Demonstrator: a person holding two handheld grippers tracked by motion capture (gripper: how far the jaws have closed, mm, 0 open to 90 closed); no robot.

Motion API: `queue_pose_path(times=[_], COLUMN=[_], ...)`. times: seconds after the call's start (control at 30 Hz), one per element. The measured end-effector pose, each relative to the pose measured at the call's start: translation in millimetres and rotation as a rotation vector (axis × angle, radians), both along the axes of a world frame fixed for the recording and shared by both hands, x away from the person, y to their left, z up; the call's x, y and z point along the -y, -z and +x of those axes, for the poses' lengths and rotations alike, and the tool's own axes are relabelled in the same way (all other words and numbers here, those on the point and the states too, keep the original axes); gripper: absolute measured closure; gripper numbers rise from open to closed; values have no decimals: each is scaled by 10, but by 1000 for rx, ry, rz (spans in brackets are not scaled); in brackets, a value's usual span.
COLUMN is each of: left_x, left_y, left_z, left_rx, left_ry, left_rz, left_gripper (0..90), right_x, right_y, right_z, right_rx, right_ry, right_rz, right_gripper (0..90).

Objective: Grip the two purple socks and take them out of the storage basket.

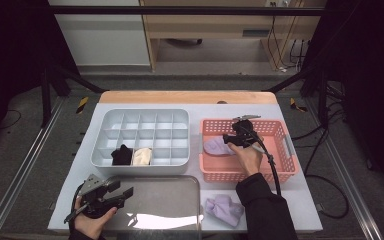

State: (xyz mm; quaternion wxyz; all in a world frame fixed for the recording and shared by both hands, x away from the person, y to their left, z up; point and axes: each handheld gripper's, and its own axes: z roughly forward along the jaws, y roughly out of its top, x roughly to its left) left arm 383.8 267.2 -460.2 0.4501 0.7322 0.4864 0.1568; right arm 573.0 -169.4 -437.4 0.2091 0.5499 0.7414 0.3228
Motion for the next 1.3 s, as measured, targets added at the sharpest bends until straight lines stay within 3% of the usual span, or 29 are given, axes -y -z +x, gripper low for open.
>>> queue_pose_path(times=[0.33,0.67,1.07,1.3], left_x=[2,3,5,7], left_y=[1,2,2,3], left_z=[0,0,-1,0], left_rx=[1,1,2,1], left_ry=[1,1,5,6], left_rz=[1,2,2,3], left_gripper=[379,382,391,393], right_x=[8,27,43,33], right_y=[112,142,199,194], right_z=[41,55,90,90], right_rx=[-66,-96,-196,-205], right_ry=[10,19,50,61], right_rz=[-21,-49,-71,-89], right_gripper=[427,536,659,758])
